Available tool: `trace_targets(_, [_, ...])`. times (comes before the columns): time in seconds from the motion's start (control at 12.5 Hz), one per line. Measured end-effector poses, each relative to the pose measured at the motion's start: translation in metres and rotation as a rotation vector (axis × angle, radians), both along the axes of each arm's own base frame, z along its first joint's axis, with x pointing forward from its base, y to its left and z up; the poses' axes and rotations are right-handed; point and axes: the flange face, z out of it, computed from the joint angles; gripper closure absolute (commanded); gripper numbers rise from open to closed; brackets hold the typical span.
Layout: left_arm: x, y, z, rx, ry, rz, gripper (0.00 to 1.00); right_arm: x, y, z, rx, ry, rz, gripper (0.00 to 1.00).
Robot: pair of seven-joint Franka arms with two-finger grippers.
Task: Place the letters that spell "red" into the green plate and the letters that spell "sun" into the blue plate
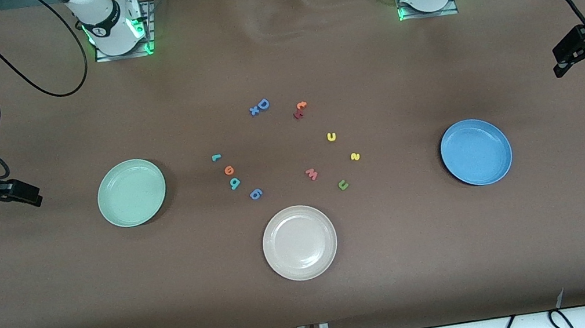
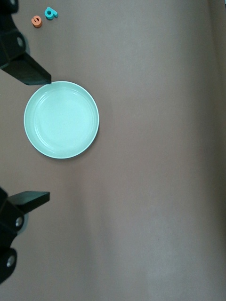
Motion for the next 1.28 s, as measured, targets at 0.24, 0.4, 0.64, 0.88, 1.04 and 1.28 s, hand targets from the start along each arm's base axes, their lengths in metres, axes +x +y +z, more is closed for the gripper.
trace_targets(0.24, [0.000, 0.004, -0.001, 0.000, 0.007, 0.008, 0.00, 0.000, 0.000, 0.000, 0.000, 0.000, 0.000, 0.00])
trace_targets(0.4, [0.000, 0.011, -0.003, 0.000, 0.010, 0.019, 0.00, 0.000, 0.000, 0.000, 0.000, 0.000, 0.000, 0.00])
trace_targets(0.64, [0.000, 0.016, -0.006, -0.001, 0.024, 0.028, 0.00, 0.000, 0.000, 0.000, 0.000, 0.001, 0.000, 0.00])
trace_targets(0.88, [0.000, 0.012, -0.010, -0.001, 0.042, 0.022, 0.00, 0.000, 0.000, 0.000, 0.000, 0.001, 0.000, 0.00])
trace_targets(1.04, [-0.001, 0.011, -0.012, -0.002, 0.056, 0.020, 0.00, 0.000, 0.000, 0.000, 0.000, 0.001, 0.000, 0.00])
trace_targets(1.28, [-0.002, 0.006, -0.014, -0.080, 0.071, 0.027, 0.00, 0.000, 0.000, -0.001, 0.000, 0.001, 0.000, 0.00])
